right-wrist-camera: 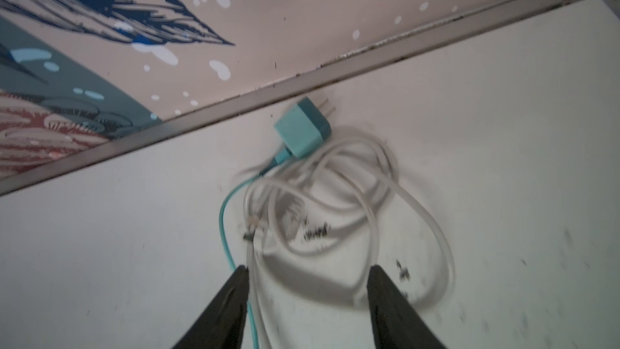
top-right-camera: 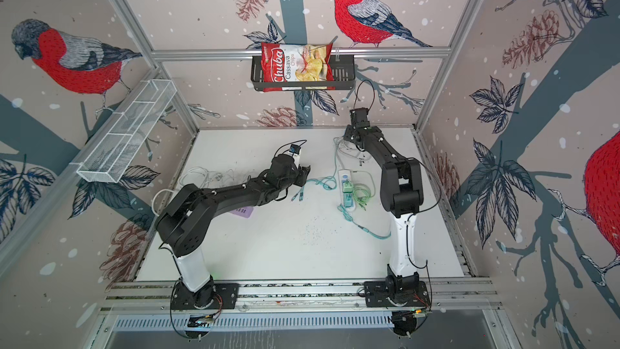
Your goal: Insert the plug
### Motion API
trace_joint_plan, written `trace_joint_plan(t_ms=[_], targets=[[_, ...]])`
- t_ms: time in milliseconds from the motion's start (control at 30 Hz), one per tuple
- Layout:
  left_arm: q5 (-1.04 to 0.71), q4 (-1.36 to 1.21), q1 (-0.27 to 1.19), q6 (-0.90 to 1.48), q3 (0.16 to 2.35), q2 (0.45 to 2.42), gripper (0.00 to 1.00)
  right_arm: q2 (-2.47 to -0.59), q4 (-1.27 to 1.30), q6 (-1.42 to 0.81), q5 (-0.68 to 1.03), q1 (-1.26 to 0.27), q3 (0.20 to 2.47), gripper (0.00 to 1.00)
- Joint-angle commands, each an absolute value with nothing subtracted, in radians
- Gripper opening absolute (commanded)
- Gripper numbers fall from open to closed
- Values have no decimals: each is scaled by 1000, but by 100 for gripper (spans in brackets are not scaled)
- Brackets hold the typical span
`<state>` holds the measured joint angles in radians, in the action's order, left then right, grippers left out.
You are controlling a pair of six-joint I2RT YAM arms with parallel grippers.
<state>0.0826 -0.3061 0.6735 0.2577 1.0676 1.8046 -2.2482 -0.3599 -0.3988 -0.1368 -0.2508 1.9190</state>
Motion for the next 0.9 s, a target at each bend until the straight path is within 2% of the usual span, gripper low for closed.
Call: trace_joint_plan(t_ms=[0, 200, 533, 733, 867], targets=[[82, -292, 671, 288, 1040, 1759, 51, -2352, -315, -432, -93, -232, 2038, 59], [75, -253, 671, 287, 1008, 1701, 51, -2456, -227, -509, -92, -204, 2120, 61], [85, -242, 671, 287, 983, 1650, 50, -2621, -165, -588, 19, -173, 2254, 58], [101, -225, 672, 286, 961, 1597, 50, -2632, -127, -579, 10, -172, 2249, 59], [119, -227, 670, 289, 948, 1576, 50, -2649, -104, -595, 61, -154, 2265, 60]])
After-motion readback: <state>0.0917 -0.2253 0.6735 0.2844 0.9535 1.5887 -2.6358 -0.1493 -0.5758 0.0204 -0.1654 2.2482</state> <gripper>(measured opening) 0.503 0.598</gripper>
